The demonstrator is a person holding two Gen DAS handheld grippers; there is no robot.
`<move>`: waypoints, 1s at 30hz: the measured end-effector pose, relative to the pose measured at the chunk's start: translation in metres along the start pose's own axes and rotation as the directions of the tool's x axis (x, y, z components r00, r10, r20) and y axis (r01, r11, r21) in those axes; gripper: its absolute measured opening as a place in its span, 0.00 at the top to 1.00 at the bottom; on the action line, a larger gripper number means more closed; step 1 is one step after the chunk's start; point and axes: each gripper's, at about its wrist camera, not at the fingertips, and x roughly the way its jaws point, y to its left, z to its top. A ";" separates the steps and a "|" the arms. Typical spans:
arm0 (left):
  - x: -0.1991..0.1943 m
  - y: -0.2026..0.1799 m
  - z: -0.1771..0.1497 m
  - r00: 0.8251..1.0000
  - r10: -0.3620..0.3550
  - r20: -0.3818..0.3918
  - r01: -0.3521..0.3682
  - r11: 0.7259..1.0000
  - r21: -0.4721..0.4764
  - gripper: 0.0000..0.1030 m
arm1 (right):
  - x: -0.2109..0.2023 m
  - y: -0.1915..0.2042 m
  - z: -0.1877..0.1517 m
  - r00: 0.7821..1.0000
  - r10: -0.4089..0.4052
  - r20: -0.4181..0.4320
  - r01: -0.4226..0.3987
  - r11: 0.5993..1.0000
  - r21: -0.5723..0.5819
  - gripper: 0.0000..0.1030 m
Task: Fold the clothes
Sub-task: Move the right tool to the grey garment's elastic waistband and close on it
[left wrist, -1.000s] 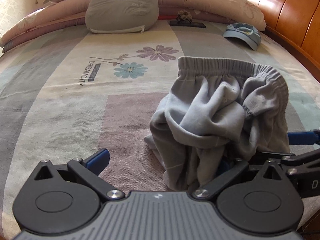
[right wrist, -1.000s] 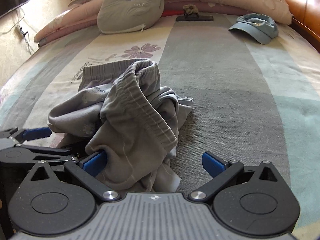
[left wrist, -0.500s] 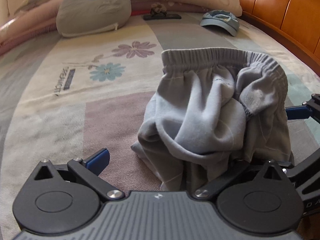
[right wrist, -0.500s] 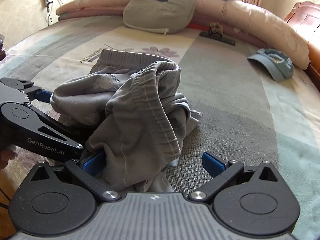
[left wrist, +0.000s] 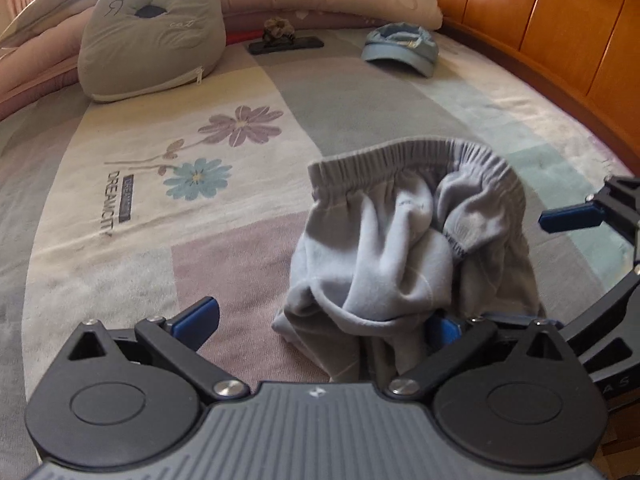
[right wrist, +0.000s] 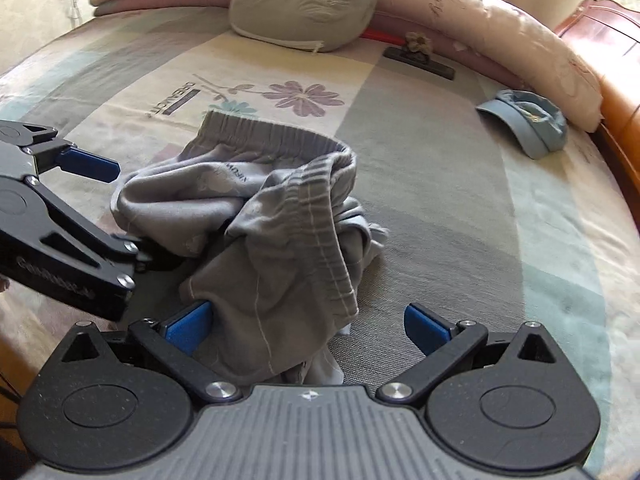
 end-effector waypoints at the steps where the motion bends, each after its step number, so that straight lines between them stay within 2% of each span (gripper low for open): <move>1: -0.003 0.001 0.002 1.000 -0.012 0.008 0.012 1.000 0.010 0.01 | -0.003 0.001 0.002 1.000 0.000 -0.005 0.000 1.000 -0.002 0.00; 9: -0.015 0.003 0.004 0.994 -0.105 -0.030 0.107 0.992 0.071 0.01 | -0.033 0.003 0.021 1.000 -0.010 -0.010 0.010 1.000 -0.028 0.01; 11: -0.022 0.005 0.005 0.991 -0.129 -0.030 0.131 0.989 0.067 0.01 | -0.038 -0.004 0.028 1.000 -0.008 -0.012 0.008 1.000 -0.003 0.06; 13: -0.026 0.009 0.010 0.991 -0.135 -0.013 0.136 0.988 0.069 0.01 | -0.042 -0.011 0.034 1.000 0.002 -0.016 -0.001 1.000 0.021 0.17; 14: -0.028 0.010 0.012 0.991 -0.131 -0.001 0.131 0.989 0.070 0.01 | -0.044 -0.016 0.037 1.000 0.010 -0.016 -0.010 1.000 0.027 0.20; 17: -0.027 0.011 0.020 0.995 -0.099 0.031 0.098 0.994 0.058 0.01 | -0.044 -0.030 0.045 0.999 0.038 -0.002 -0.038 0.999 0.027 0.28; 21: -0.030 0.005 0.021 0.995 -0.072 0.073 0.073 0.997 -0.010 0.01 | -0.035 -0.049 0.056 0.993 0.115 0.021 -0.116 0.993 0.038 0.48; 23: -0.030 0.000 0.020 0.996 -0.057 0.062 0.061 0.997 -0.056 0.01 | -0.028 -0.057 0.060 0.986 0.163 0.033 -0.165 0.986 0.036 0.50; 26: -0.033 -0.013 0.017 0.998 0.040 0.044 -0.036 0.995 -0.089 0.01 | -0.013 -0.066 0.067 0.969 0.242 0.045 -0.242 0.970 -0.010 0.50; 28: -0.038 -0.021 0.015 0.992 0.129 0.017 -0.125 0.983 -0.133 0.01 | 0.002 -0.073 0.076 0.946 0.321 0.039 -0.320 0.947 -0.024 0.50; 30: -0.046 -0.025 0.012 0.989 0.151 0.006 -0.147 0.971 -0.189 0.01 | 0.016 -0.079 0.086 0.919 0.393 0.030 -0.392 0.919 -0.033 0.50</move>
